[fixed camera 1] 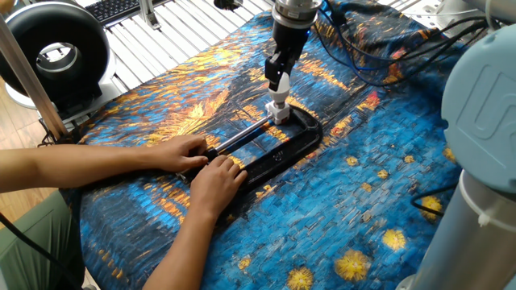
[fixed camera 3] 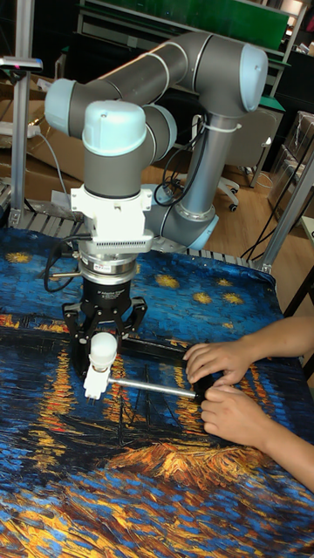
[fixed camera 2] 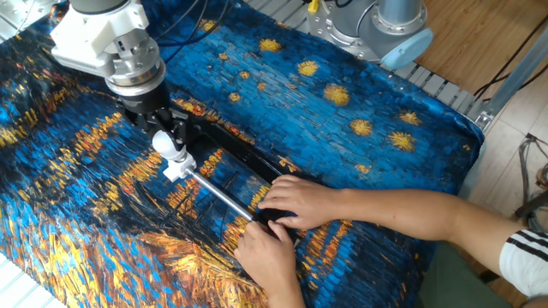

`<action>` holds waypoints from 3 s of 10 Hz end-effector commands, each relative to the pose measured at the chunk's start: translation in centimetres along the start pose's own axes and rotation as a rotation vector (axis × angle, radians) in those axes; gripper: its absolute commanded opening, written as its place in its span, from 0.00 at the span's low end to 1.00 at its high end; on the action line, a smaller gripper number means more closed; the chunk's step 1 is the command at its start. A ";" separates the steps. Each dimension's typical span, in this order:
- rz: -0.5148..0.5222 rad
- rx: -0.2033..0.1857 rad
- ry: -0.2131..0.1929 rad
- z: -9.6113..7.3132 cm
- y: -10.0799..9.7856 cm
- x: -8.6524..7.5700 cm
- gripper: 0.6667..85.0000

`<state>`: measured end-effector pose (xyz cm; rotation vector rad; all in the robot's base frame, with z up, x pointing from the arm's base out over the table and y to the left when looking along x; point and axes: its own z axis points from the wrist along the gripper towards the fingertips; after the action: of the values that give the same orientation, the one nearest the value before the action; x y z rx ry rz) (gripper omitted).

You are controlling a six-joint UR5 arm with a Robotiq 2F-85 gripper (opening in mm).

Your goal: Install the light bulb by rotating it

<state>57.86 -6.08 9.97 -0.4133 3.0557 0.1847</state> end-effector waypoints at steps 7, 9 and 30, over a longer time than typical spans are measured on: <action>0.041 0.014 0.011 -0.4 0.2 1.4 0.42; 0.043 0.014 0.010 -0.4 0.4 1.3 0.41; -0.479 -0.032 0.098 0.3 -0.8 0.7 0.75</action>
<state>57.44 -6.10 9.55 -0.9978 2.9743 0.2338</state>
